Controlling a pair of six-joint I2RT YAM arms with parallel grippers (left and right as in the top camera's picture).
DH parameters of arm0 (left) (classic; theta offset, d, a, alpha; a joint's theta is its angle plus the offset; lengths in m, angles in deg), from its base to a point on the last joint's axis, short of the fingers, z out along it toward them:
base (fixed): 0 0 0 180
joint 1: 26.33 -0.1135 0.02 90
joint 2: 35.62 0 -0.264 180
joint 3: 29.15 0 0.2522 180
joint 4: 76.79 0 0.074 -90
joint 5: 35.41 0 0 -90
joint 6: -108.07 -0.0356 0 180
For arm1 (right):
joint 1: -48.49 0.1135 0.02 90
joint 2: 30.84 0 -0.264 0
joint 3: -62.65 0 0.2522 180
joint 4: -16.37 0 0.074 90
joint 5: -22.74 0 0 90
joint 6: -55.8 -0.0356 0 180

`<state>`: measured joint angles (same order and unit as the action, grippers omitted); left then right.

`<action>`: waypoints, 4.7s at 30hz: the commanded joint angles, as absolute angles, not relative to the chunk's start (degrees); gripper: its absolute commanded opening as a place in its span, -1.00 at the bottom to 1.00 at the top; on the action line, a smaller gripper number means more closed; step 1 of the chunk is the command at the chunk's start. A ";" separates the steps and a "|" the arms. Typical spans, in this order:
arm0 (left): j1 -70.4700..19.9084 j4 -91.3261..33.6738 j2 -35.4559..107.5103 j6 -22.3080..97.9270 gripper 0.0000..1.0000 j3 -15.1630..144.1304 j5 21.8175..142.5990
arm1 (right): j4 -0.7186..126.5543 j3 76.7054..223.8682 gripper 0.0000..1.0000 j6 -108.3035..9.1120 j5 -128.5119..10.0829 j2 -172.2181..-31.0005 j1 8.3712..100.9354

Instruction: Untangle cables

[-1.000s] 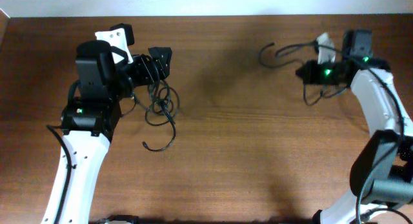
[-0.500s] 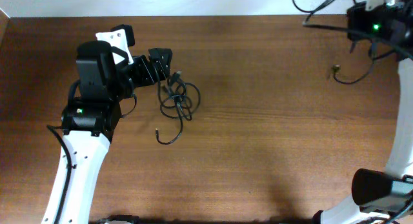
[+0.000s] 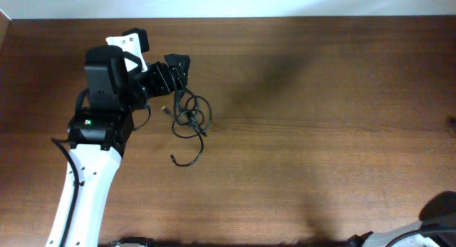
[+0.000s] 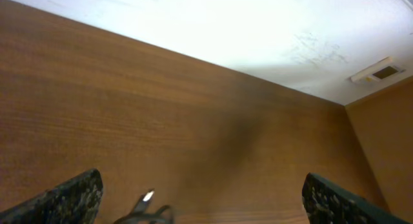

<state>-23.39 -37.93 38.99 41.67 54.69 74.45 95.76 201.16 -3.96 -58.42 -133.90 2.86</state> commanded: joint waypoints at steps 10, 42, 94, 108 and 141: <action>-23.30 -37.89 38.90 44.20 0.98 55.81 75.67 | 94.64 202.34 -0.31 -13.84 -43.79 -138.76 -17.25; -24.05 -44.31 39.32 10.65 0.97 55.81 100.24 | 116.81 202.30 -0.31 18.51 -37.52 -139.02 58.80; -25.58 -79.79 39.27 34.17 0.88 55.81 111.72 | 98.12 182.58 0.72 46.27 -1.94 -139.32 76.17; -21.12 -83.20 39.27 36.68 0.87 55.81 104.07 | 86.84 182.58 0.72 37.64 -1.89 -139.32 74.82; -21.07 -40.68 45.48 10.67 0.98 55.81 101.77 | 70.32 186.36 -0.93 4.26 11.00 -136.00 61.40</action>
